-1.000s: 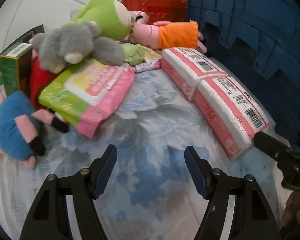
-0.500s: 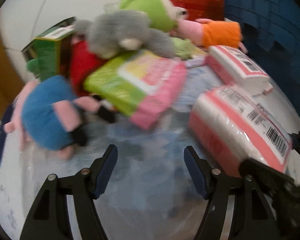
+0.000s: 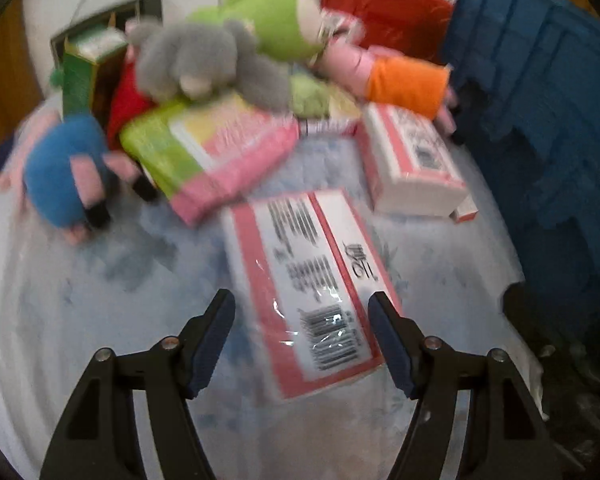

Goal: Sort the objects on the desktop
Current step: 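Grasp a pink-and-white tissue pack with left tool while right tool grasps another, then carry both tissue packs over the crate and release them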

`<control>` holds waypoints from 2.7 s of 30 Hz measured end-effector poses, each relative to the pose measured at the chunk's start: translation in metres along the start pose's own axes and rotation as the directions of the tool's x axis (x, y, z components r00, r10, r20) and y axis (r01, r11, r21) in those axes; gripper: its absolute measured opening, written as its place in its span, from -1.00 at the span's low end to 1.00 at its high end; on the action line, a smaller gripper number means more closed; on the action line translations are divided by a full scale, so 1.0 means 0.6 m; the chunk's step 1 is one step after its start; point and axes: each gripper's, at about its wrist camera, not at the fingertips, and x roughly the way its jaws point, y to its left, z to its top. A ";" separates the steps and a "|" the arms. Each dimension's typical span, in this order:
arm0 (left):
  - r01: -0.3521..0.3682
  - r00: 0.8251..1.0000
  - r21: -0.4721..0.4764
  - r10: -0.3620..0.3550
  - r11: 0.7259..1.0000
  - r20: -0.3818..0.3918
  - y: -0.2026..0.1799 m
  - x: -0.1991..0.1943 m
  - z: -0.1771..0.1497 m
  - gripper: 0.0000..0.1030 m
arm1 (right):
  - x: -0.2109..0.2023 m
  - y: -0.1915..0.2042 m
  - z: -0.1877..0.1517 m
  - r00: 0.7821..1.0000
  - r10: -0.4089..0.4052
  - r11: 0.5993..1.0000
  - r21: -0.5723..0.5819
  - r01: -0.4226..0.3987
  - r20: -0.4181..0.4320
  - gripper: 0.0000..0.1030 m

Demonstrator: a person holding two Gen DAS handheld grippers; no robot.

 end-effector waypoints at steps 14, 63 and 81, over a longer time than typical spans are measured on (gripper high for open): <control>-0.178 0.976 0.033 0.172 0.983 0.132 0.057 0.015 0.020 0.96 | 0.060 0.035 -0.016 0.999 -0.002 1.000 -0.028 0.001 -0.040 1.00; -0.243 0.945 0.044 0.226 0.969 0.237 0.110 -0.146 0.015 0.77 | -0.041 0.188 0.030 0.998 0.066 0.953 -0.295 -0.069 -0.022 0.71; -0.056 0.802 0.167 -0.055 0.984 0.594 -0.040 -0.479 0.039 0.77 | -0.483 0.139 0.117 0.869 -0.064 0.967 -0.183 0.175 0.491 0.71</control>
